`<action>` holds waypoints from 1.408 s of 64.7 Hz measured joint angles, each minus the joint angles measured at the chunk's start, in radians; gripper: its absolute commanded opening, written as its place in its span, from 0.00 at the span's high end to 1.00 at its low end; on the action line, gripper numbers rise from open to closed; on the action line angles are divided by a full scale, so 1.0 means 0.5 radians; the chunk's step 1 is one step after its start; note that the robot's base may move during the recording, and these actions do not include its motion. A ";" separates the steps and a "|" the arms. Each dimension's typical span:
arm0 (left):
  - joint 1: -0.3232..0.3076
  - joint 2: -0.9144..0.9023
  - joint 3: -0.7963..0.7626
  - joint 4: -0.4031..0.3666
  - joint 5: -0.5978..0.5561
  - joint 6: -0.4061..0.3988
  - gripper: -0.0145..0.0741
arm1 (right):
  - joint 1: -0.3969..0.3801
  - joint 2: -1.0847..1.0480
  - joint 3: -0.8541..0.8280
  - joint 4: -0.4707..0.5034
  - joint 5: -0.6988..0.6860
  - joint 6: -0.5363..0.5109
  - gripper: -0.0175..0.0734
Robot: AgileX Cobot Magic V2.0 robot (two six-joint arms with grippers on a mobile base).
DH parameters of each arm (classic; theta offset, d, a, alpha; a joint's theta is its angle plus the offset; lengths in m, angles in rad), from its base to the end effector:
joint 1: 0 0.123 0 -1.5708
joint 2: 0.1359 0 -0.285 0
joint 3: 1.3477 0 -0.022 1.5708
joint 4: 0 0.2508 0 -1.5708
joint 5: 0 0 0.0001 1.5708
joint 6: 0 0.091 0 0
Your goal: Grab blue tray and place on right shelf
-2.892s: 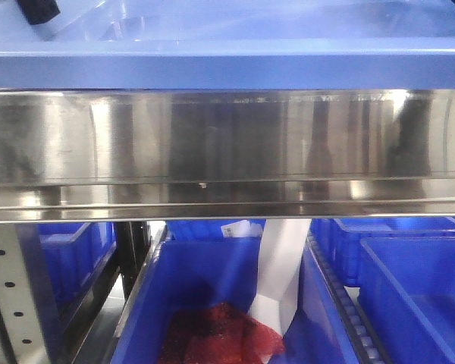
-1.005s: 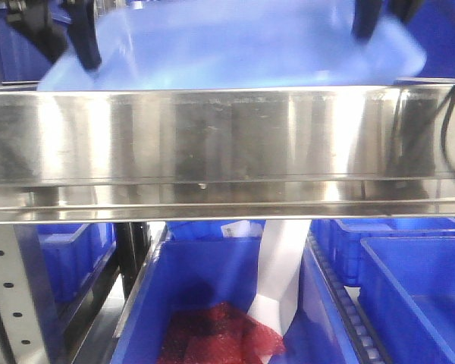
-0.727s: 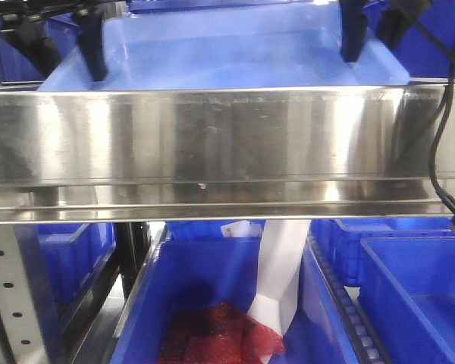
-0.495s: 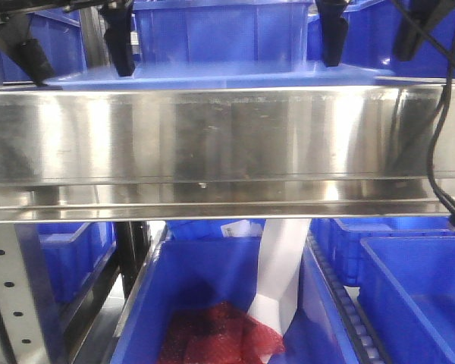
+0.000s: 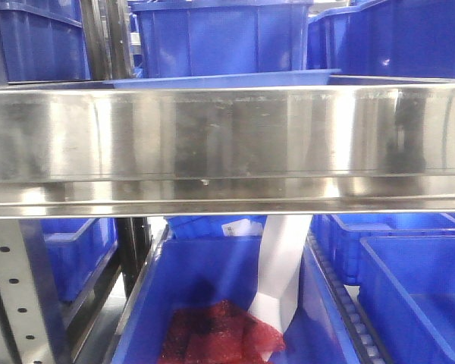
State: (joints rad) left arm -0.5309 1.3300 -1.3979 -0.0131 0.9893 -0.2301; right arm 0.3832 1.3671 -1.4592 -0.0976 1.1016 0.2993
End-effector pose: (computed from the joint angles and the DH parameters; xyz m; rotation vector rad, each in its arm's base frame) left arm 0.2372 -0.1404 0.3994 0.3617 2.4108 -0.3649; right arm 0.2611 0.0967 0.4015 -0.1231 2.4903 0.1607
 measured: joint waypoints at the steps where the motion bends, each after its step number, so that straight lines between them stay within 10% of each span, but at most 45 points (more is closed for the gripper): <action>1: -0.009 -0.057 0.055 0.000 -0.023 0.000 0.54 | 0.000 -0.071 0.073 0.000 -0.033 -0.014 0.71; 18: -0.027 -0.874 0.834 0.026 -0.365 0.000 0.90 | 0.000 -0.869 0.859 -0.012 -0.441 -0.050 0.75; 50: -0.027 -2.016 1.753 0.180 -0.981 0.001 0.89 | 0.000 -2.180 2.011 -0.211 -1.243 -0.054 0.75; 91: -0.027 -2.136 1.772 0.216 -1.021 0.001 0.89 | 0.000 -2.304 2.091 -0.224 -1.366 -0.055 0.75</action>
State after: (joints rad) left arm -0.5442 0.2618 -0.5119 0.0949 0.4788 -0.2295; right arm 0.3832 0.2149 -0.4138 -0.2094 0.4183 0.2720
